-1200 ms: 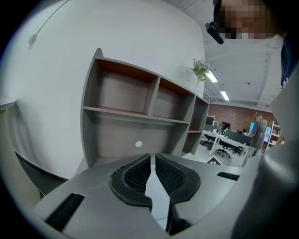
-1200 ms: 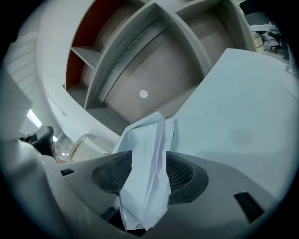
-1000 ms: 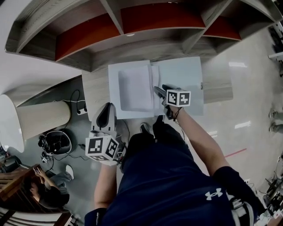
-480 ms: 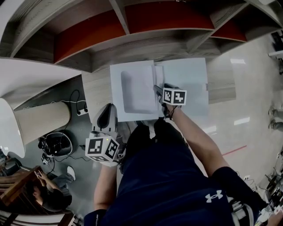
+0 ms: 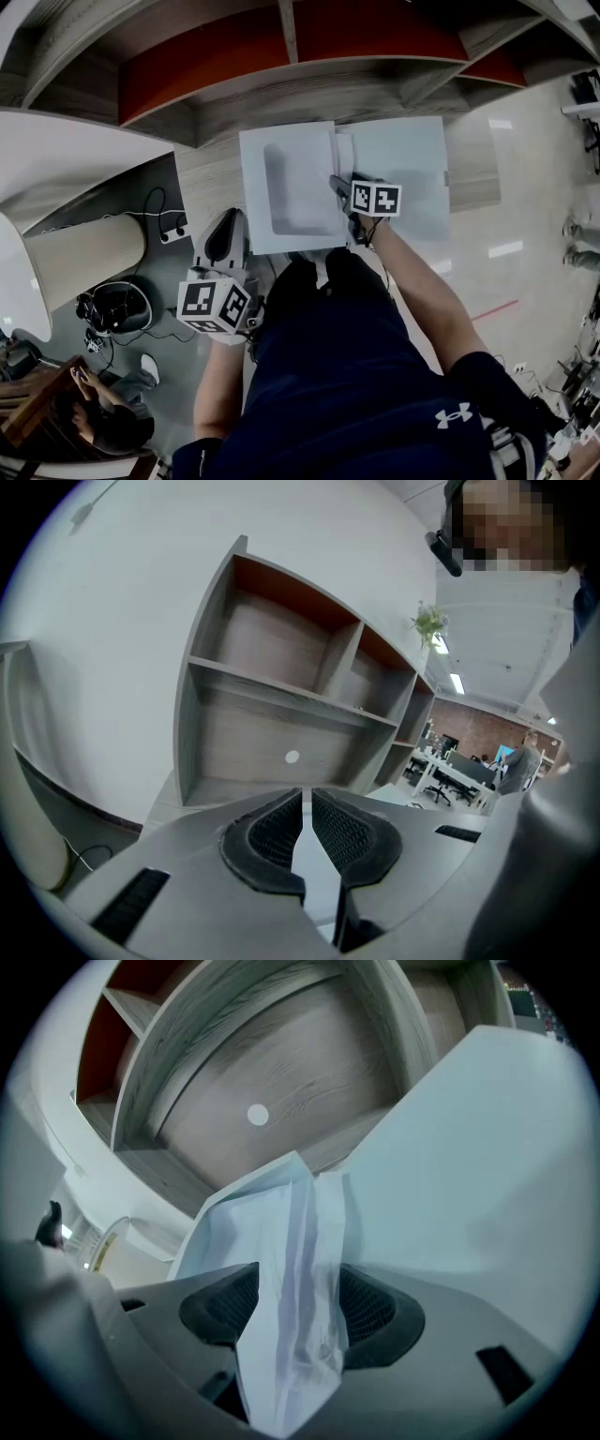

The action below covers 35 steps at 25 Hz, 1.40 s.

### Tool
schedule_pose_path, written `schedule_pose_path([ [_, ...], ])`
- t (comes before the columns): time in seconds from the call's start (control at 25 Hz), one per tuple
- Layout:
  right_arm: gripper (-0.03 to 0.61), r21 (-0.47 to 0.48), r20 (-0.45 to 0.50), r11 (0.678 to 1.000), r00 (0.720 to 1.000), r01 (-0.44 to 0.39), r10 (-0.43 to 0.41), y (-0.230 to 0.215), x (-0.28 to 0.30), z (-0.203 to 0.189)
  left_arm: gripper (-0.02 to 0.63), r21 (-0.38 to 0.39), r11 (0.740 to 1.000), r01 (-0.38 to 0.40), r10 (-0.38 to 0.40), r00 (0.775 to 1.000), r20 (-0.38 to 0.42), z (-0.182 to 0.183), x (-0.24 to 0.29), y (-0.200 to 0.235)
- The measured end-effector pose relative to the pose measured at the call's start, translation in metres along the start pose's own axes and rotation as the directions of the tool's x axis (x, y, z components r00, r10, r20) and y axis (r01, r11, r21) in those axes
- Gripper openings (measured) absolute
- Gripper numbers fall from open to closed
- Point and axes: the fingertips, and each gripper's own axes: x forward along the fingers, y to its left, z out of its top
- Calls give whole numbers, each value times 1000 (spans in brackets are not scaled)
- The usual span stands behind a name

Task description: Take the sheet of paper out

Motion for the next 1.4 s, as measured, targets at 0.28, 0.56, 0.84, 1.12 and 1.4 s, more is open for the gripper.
schedule_pose_path([
  [0.28,211,73,-50,990,991,-120,124,22,9,-15,43,-86,996,-8,9,1000,2,-3,-13,22],
  [0.56,170,19,-103,965,959,-262,263,48,23,-11,43,-113,993,-25,25,1000,-7,-13,-25,36],
  [0.84,159,-16,-167,956,944,-291,285,55,37,-10,43,-146,989,-39,38,999,-14,-19,-34,44],
  [1.12,67,64,-206,962,940,-266,273,45,38,-20,43,-162,986,-35,32,999,-25,-26,-35,39],
  [1.4,21,90,-172,942,926,-324,335,49,32,-19,43,-152,988,-30,25,999,-29,-23,-34,33],
])
